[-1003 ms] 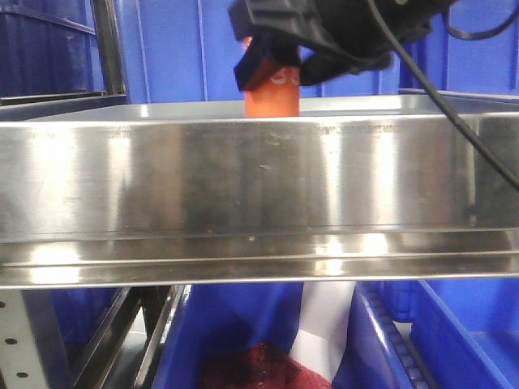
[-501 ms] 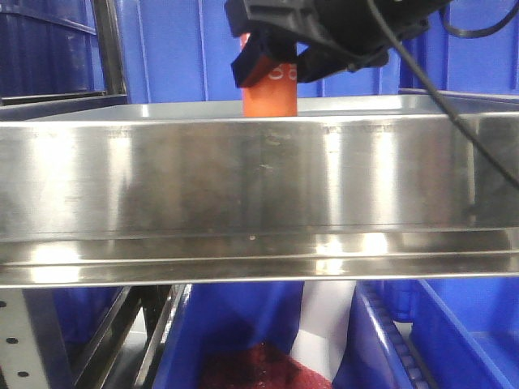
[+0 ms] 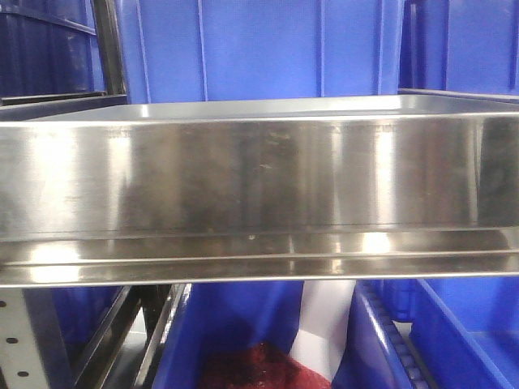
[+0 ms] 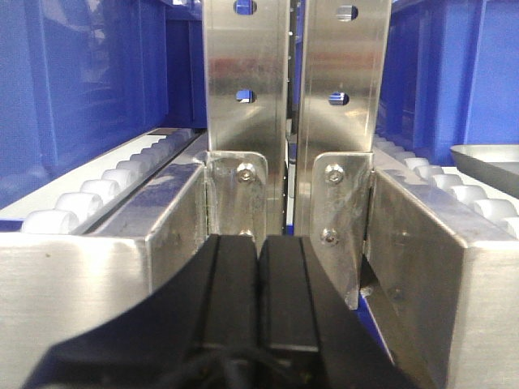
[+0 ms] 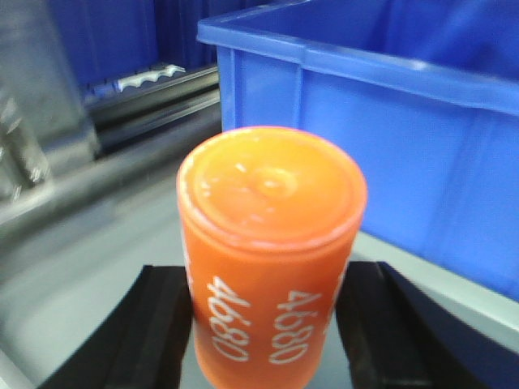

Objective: Grab orange capacitor from left shelf to right conveyor
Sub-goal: 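Lift the orange cylinder up off the shelf with the right gripper, then drive the base to the red conveyor holding the cylinder in the right gripper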

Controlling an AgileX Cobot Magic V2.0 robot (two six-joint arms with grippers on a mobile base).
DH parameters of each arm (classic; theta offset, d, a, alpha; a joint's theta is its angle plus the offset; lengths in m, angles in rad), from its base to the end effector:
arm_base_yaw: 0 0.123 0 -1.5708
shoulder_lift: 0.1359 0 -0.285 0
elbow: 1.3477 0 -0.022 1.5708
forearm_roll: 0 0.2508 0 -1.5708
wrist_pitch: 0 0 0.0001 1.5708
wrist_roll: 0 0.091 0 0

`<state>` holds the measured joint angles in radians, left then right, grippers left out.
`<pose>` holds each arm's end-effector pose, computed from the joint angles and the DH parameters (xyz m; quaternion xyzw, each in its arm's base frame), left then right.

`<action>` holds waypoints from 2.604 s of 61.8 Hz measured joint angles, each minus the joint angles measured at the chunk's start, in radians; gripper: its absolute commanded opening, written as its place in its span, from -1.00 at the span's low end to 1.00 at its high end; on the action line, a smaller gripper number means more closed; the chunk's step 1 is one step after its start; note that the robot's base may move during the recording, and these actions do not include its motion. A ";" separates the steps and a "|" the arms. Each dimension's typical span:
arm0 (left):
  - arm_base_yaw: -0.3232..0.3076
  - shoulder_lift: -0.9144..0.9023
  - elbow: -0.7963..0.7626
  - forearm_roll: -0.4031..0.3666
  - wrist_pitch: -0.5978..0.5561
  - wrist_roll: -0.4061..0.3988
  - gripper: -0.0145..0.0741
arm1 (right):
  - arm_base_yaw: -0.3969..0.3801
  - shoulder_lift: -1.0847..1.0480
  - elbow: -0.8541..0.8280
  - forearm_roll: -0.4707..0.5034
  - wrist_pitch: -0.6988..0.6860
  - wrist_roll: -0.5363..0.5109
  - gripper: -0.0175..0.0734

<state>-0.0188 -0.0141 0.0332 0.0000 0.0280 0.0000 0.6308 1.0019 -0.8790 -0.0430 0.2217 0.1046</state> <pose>0.0568 -0.0011 0.2002 0.0065 0.6928 -0.0068 0.7211 0.1780 0.1289 0.3715 -0.2192 0.7610 0.2040 0.5755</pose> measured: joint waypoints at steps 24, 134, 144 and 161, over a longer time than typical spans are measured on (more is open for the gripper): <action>0.000 0.000 0.000 0.000 0.000 0.000 -0.91 | 0.000 -0.237 0.134 -0.001 0.038 0.000 -0.50; 0.000 0.000 0.000 0.000 0.000 0.000 -0.91 | 0.037 -0.682 0.543 0.015 -0.253 0.010 -0.51; 0.000 0.000 0.000 0.000 0.000 0.000 -0.91 | 0.037 -0.682 0.543 0.015 -0.253 0.010 -0.51; 0.000 0.000 0.000 0.000 0.000 0.000 -0.91 | 0.037 -0.682 0.543 0.015 -0.253 0.010 -0.51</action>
<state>-0.0188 -0.0141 0.0332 0.0000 0.0280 0.0000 0.6676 0.3197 -0.3363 -0.0278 -0.0315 0.1148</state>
